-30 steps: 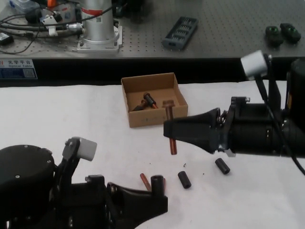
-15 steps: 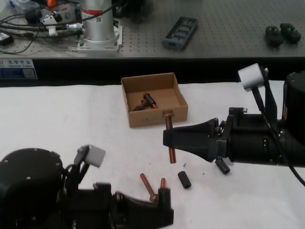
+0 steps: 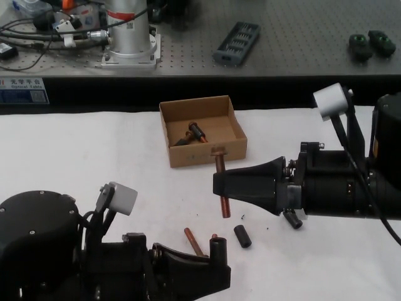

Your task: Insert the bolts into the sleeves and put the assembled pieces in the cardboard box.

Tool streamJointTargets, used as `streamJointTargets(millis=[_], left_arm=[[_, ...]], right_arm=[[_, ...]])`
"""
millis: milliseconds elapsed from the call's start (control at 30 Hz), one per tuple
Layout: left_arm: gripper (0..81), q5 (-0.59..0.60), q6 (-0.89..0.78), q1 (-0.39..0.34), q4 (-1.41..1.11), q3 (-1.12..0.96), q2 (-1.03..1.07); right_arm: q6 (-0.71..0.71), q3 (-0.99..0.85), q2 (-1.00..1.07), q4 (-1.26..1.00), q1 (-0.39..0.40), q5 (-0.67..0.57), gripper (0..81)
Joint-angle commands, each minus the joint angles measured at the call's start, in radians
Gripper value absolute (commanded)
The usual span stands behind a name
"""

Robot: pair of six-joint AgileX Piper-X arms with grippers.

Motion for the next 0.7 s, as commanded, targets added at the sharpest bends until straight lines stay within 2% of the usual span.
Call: streamJointTargets(millis=[0,267,500,667], left_arm=[[2.7,-0.014,0.051,0.001,-0.027,-0.009,-0.003],[2.7,-0.051,0.125,0.001,-0.027,-0.026,0.029],[2.7,0.019,0.157,0.001,-0.027,-0.104,0.125],[2.7,0.016,0.155,0.001,-0.039,-0.109,0.126]], right_arm=[[0.007,-0.004,-0.001,-0.023,0.002,-0.02,3.7],[-0.017,-0.004,-0.001,-0.023,0.002,-0.043,3.7],[-0.099,-0.002,-0.001,-0.019,-0.002,-0.1,3.7],[-0.148,-0.002,-0.001,-0.015,-0.006,-0.106,3.7]])
